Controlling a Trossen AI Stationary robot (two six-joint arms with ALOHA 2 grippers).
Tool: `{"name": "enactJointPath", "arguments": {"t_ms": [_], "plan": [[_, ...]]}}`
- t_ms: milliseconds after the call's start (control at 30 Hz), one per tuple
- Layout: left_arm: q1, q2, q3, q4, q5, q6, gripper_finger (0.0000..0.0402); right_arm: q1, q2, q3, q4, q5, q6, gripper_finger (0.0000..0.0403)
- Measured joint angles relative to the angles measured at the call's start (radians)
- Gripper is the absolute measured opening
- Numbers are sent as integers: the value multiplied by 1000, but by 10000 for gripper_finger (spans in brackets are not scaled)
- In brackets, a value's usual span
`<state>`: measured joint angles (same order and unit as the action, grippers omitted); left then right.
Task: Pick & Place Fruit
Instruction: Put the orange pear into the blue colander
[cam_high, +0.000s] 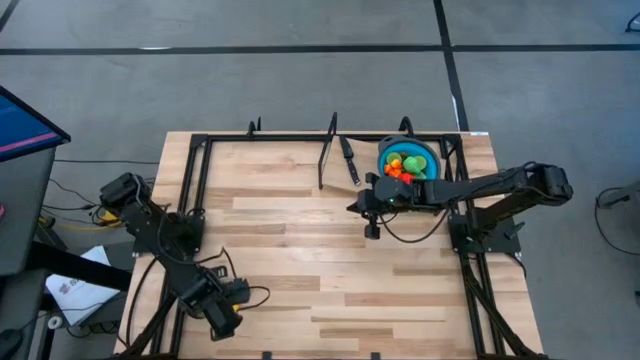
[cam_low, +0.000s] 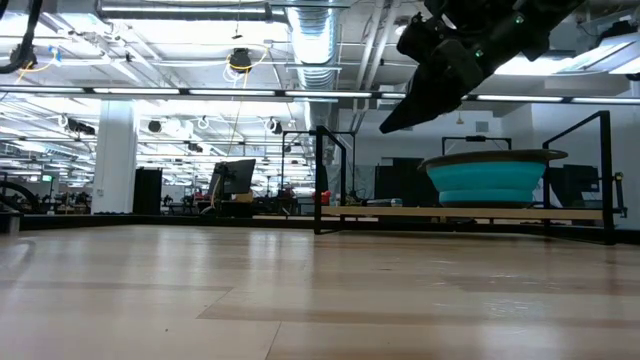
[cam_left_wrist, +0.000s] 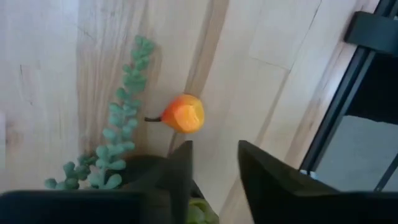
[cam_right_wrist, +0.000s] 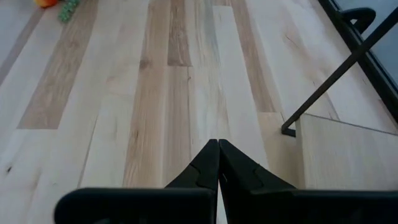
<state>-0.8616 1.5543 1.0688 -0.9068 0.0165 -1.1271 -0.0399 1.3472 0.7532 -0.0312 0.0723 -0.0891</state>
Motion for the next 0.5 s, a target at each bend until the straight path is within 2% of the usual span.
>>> {"name": "enactJointPath", "arguments": {"t_ms": [167,267,367,500], "plan": [[-7,-1,-27,18,-1,54,190,-3,0,0,-22,0,0,0],[-11,-1,-72,79,-2,54,218,-2,0,0,-22,0,0,0],[-14,-1,-131,176,-7,55,228,-2,0,0,-22,0,0,0],[-14,-1,-198,249,-11,50,221,-2,0,0,-22,0,0,0]]}}
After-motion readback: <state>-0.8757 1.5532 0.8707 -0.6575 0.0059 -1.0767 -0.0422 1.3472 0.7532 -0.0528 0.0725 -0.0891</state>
